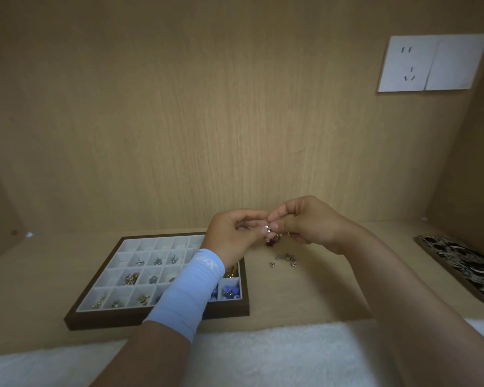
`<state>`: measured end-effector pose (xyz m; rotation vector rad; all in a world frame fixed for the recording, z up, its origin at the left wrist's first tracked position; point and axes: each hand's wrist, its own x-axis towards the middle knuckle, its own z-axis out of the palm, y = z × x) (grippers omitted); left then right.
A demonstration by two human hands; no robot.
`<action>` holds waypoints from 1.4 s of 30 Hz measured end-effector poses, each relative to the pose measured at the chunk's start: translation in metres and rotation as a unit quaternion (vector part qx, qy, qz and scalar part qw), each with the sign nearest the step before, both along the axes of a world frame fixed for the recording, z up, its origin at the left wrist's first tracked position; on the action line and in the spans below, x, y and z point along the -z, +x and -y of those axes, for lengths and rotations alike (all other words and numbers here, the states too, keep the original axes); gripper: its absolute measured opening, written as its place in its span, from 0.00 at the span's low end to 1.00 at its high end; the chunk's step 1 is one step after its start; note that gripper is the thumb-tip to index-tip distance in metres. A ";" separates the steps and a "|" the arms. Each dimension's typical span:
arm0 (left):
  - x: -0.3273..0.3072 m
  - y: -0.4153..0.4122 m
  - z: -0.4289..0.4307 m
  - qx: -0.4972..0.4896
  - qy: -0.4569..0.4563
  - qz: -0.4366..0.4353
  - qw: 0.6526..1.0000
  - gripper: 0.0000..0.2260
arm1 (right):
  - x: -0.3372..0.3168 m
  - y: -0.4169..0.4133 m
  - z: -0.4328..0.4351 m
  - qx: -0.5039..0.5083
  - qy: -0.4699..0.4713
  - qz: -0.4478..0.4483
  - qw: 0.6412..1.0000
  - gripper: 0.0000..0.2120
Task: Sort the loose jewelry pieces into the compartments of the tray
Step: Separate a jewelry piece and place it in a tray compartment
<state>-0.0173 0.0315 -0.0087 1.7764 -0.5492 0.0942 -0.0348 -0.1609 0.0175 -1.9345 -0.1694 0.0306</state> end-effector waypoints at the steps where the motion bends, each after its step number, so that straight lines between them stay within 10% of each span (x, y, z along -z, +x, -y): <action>1: 0.000 0.000 0.000 0.000 -0.007 -0.001 1.000 0.13 | 0.000 0.000 -0.001 -0.001 0.008 0.004 1.000 0.05; 28: -0.037 -0.018 -0.101 -0.026 0.011 -0.091 0.995 0.05 | -0.009 -0.015 -0.099 -0.010 -0.016 0.224 0.974 0.03; 42: -0.029 -0.003 -0.174 -0.115 -0.053 -0.019 0.992 0.05 | -0.025 0.028 -0.178 -0.077 -0.090 0.201 0.972 0.03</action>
